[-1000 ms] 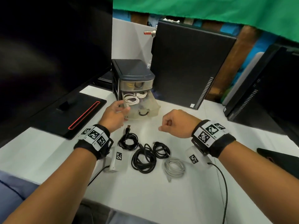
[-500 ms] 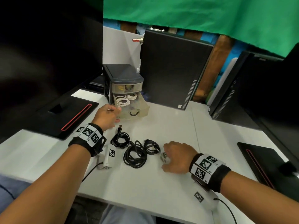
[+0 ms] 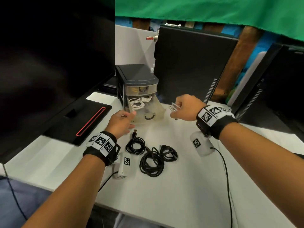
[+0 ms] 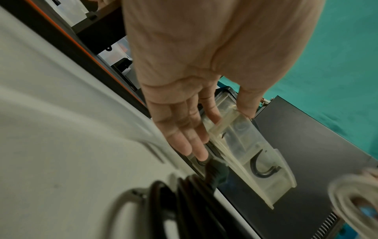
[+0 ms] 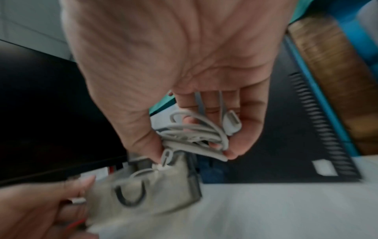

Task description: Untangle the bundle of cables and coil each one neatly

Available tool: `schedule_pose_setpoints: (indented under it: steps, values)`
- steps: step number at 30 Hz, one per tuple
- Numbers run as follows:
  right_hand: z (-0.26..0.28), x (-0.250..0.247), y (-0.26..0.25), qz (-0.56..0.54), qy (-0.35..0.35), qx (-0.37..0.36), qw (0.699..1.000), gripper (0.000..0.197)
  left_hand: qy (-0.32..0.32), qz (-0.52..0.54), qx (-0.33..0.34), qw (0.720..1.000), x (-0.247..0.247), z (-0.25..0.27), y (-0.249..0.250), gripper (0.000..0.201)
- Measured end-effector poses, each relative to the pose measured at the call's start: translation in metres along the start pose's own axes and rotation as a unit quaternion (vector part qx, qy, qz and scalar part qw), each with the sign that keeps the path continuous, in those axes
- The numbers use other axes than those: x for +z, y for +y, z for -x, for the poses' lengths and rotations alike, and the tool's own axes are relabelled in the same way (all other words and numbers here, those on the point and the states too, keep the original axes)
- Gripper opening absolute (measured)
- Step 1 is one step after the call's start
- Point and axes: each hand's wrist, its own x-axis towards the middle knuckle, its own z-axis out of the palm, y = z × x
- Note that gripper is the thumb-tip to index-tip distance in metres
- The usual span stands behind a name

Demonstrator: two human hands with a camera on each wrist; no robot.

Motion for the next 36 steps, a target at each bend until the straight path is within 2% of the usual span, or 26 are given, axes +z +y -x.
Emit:
schedule_pose_setpoints:
  steps: [3,5,9,12,14,17,20,23,26,28,30,33,36]
  values:
    - [-0.027,-0.004,-0.042,-0.041,0.012,-0.052,0.998,0.031,-0.001,0.004,-0.002,1.0,-0.001,-0.001,-0.003,0.041]
    - [-0.045,0.004,-0.063,-0.025,0.003,-0.075,0.997,0.03,-0.004,0.007,-0.003,1.0,-0.001,-0.002,-0.004,0.041]
    - [-0.073,0.028,-0.075,0.036,-0.022,-0.067,0.997,0.026,-0.01,0.013,-0.002,1.0,0.0,-0.003,-0.004,0.04]
    - [-0.075,0.038,-0.074,0.03,-0.021,-0.076,0.996,0.036,-0.01,0.015,0.0,1.0,-0.002,-0.005,-0.004,0.038]
    - [-0.071,0.038,-0.07,-0.038,-0.017,-0.086,0.995,0.037,-0.013,0.016,-0.001,1.0,-0.004,-0.007,-0.005,0.038]
    - [-0.067,0.029,-0.054,-0.124,0.046,-0.081,0.988,0.023,-0.015,0.024,-0.007,1.0,-0.003,-0.008,-0.005,0.039]
    - [-0.065,0.022,-0.028,-0.119,0.092,-0.03,0.988,0.015,-0.012,0.022,-0.005,1.0,-0.003,-0.006,-0.005,0.04]
    - [-0.059,0.026,-0.009,-0.075,0.051,0.003,0.996,0.015,-0.012,0.014,-0.003,1.0,-0.003,-0.006,-0.006,0.04]
    - [-0.046,0.034,-0.006,-0.076,0.021,-0.01,0.997,0.014,-0.006,0.007,-0.003,1.0,-0.003,-0.007,-0.007,0.043]
    - [-0.039,0.037,-0.01,-0.049,0.05,-0.044,0.997,0.022,-0.004,0.005,0.0,1.0,-0.003,-0.007,-0.008,0.043]
    - [-0.033,0.042,-0.018,-0.001,0.082,-0.117,0.99,0.045,-0.002,0.001,0.005,1.0,-0.003,-0.007,-0.008,0.041]
    - [-0.026,0.053,-0.037,0.037,0.053,-0.207,0.976,0.072,0.004,-0.016,0.013,1.0,-0.004,-0.008,-0.009,0.04]
    - [-0.034,0.065,-0.043,0.125,0.031,-0.219,0.967,0.09,0.015,-0.034,0.025,0.999,-0.005,-0.012,-0.01,0.043]
